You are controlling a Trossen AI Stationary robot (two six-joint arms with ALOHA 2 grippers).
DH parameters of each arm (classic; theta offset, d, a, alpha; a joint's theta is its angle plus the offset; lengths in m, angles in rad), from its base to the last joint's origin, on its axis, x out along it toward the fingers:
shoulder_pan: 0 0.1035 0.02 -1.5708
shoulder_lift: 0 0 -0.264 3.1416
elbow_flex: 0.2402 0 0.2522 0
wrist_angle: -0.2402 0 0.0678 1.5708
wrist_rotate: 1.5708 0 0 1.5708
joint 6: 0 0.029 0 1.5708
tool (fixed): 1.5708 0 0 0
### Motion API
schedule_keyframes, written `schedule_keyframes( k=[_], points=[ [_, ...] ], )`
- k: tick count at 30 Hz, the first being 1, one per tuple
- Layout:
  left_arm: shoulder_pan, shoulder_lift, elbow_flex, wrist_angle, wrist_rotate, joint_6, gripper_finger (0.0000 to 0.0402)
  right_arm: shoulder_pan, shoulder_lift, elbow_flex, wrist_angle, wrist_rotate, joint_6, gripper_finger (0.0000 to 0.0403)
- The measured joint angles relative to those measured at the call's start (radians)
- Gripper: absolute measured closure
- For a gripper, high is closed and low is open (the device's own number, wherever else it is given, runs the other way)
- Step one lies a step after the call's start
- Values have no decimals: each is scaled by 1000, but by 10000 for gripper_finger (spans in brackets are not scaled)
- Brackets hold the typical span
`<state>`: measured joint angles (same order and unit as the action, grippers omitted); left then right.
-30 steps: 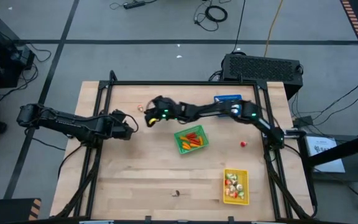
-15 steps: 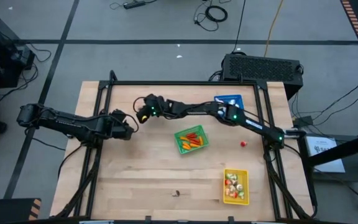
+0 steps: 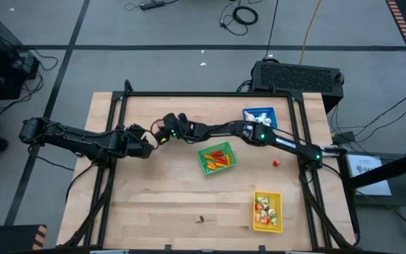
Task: Sort produce into baskets
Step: Put the orange mushroom into the yellow bin
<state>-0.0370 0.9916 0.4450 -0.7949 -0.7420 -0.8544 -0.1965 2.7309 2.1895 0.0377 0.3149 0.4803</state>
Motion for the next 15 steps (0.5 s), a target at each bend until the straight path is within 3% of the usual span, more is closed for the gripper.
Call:
schedule_keyframes(
  k=[8, 15],
  points=[
    [0, 0, 0, -23, -44, -3, 191, 7, 3, -5, 46, 65, -10, 234],
    [10, 0, 0, -14, -62, -1, 191, 20, 69, -2, 199, 84, -69, 234]
  ],
)
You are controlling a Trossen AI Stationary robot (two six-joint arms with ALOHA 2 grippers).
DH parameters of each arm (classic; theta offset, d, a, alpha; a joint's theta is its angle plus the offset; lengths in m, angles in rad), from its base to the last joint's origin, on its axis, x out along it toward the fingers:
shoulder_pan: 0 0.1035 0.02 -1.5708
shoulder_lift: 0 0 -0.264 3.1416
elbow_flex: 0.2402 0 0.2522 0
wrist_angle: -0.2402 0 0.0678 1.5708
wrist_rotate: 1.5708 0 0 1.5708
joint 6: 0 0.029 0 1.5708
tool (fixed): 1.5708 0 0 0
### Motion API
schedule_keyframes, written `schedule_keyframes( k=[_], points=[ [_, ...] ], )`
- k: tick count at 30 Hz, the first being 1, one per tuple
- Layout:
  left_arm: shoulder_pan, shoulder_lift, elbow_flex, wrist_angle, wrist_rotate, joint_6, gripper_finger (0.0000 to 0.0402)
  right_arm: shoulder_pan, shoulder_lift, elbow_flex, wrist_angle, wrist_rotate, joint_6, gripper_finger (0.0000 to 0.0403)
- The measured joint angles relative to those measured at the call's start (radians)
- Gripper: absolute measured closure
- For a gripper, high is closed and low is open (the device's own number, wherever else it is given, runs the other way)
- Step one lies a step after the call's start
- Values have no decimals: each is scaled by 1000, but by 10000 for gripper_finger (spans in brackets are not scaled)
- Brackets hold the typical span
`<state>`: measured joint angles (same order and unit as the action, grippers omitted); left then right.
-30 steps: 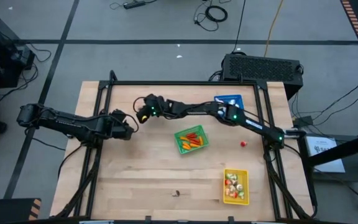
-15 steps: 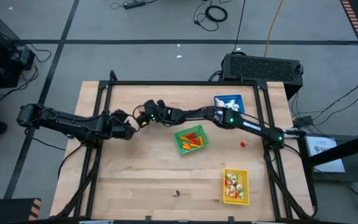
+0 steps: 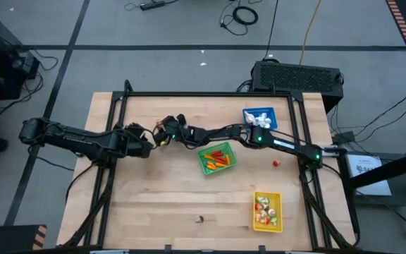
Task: Sort produce into baskets
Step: Put the orange mushroom into the yellow bin
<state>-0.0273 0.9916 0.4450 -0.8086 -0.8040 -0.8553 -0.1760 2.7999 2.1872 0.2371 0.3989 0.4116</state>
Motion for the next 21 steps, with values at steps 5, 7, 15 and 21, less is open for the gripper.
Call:
schedule_keyframes(
  k=[5, 7, 15, 21],
  points=[
    [19, 0, 0, 7, -3, 9, 191, 2, 8, 5, -22, 12, 46, 236],
    [30, 0, 0, 21, -9, 29, 191, -2, 8, 5, -30, 12, 59, 241],
    [70, 0, 0, 119, -7, 136, 191, 0, 10, 3, -82, 10, 7, 297],
    [96, 0, 0, 136, -3, 170, 191, 0, 18, 3, -106, 20, -9, 337]
  ],
)
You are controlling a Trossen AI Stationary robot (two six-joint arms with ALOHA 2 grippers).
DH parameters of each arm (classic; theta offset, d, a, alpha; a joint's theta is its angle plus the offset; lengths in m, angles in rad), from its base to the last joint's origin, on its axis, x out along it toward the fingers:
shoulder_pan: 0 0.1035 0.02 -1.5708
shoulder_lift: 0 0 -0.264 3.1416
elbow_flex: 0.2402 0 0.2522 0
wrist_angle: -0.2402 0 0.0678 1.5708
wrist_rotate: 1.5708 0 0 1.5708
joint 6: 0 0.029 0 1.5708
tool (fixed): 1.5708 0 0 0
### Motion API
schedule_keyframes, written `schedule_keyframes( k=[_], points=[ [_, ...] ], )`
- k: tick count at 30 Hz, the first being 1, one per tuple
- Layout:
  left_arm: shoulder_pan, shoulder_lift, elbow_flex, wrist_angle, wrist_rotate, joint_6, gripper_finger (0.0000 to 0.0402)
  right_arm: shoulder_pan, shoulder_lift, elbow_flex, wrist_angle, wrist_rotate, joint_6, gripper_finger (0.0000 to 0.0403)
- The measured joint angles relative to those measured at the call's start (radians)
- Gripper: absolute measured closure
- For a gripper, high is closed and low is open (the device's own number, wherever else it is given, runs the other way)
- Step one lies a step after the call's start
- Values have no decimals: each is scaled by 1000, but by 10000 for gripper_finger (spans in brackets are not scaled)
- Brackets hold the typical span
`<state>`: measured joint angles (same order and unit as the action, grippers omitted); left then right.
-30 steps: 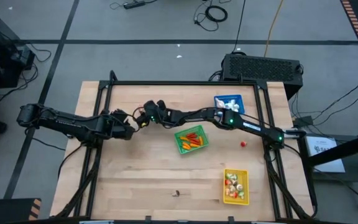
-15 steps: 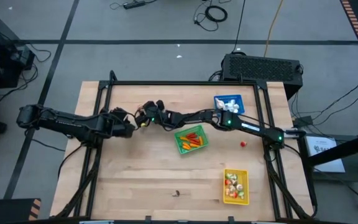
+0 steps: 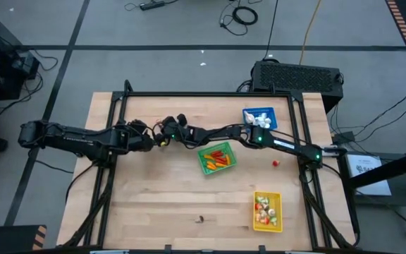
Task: Sort produce into baskets
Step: Put the orange mushroom into the yellow bin
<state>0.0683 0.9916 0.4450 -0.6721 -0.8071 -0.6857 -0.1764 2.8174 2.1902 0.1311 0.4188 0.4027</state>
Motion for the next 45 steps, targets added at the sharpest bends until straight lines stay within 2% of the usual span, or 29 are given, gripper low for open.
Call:
schedule_keyframes(
  k=[6, 12, 16, 29, 38, 45],
  points=[
    [17, 0, 0, 2, 3, 24, 191, 2, 5, -1, 18, 14, -1, 393],
    [17, 0, 0, -1, 3, 46, 191, -1, -9, -3, 3, -25, 40, 400],
    [17, 0, 1, -18, 2, 45, 191, -3, -60, -8, -51, -87, 67, 401],
    [17, -35, 2, -39, -6, 39, 191, -28, -322, -8, -600, -102, 5, 403],
    [17, -35, 2, -36, -6, 38, 191, -48, -552, -6, -1120, -363, 3, 403],
    [17, -35, 2, -13, 4, 38, 191, 23, -689, -5, -1567, -475, 54, 402]
  ],
)
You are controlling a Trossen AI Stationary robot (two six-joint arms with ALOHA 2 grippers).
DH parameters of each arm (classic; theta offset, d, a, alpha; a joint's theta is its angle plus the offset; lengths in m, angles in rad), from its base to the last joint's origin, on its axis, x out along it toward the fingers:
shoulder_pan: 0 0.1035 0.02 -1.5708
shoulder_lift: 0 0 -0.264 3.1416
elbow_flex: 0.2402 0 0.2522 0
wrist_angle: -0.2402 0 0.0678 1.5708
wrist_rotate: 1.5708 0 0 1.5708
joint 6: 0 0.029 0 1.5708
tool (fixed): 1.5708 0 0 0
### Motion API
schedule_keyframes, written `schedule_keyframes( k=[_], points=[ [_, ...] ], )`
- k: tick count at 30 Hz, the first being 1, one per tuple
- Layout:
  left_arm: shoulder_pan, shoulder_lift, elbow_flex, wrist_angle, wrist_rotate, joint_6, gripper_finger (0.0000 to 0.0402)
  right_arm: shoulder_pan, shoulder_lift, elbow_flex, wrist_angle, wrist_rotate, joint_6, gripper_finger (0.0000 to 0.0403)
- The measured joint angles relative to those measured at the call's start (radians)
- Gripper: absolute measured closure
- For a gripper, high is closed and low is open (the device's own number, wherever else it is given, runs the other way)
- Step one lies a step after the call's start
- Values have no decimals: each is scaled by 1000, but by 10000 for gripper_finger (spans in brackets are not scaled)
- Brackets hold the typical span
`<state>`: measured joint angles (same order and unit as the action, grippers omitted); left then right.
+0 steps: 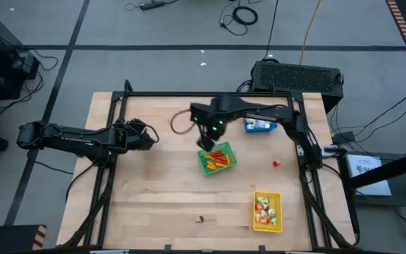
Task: Sort produce into baskets
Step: Put the orange mushroom into the yellow bin, then adjust the green bin
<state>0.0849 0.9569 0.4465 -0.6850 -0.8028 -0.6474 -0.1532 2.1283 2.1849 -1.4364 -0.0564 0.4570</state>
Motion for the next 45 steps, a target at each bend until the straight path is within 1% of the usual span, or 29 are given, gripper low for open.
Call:
schedule_keyframes(
  k=[3, 4, 7, 9, 15, 20, 24, 28, 31, 33, 35, 41, 45],
  points=[
    [0, 0, 0, 0, 12, 0, 191, 69, -32, 0, -136, -3, -1, 402],
    [0, 0, 0, 0, 14, 0, 191, 97, -40, -2, -144, -10, 10, 402],
    [0, 0, 0, 0, 18, 0, 191, 190, -79, -28, -126, -119, 64, 402],
    [0, 0, 0, 0, 20, -1, 191, 261, -82, -26, -137, -165, 131, 402],
    [-2, 0, 0, 15, 54, -1, 191, 494, -84, -59, -132, -215, 360, 402],
    [-2, 0, -1, 69, 104, -1, 191, 647, -94, -184, -134, -246, 570, 402],
    [-2, 0, -1, 130, 148, -1, 191, 729, -129, -310, -137, -270, 676, 402],
    [-2, 4, -1, 181, 202, 0, 191, 776, -143, -441, -134, -270, 706, 402],
    [-2, 4, -1, 192, 208, 0, 191, 791, -152, -507, -135, -239, 727, 401],
    [-2, 4, -2, 191, 208, 0, 191, 794, -152, -535, -120, -239, 724, 395],
    [-2, 4, -2, 191, 208, 0, 191, 794, -151, -551, -88, -237, 713, 383],
    [-2, 4, -2, 187, 208, 9, 191, 777, -151, -553, -87, -242, 723, 332],
    [-2, 4, -2, 176, 208, 9, 191, 769, -151, -553, -87, -285, 733, 297]
  ],
)
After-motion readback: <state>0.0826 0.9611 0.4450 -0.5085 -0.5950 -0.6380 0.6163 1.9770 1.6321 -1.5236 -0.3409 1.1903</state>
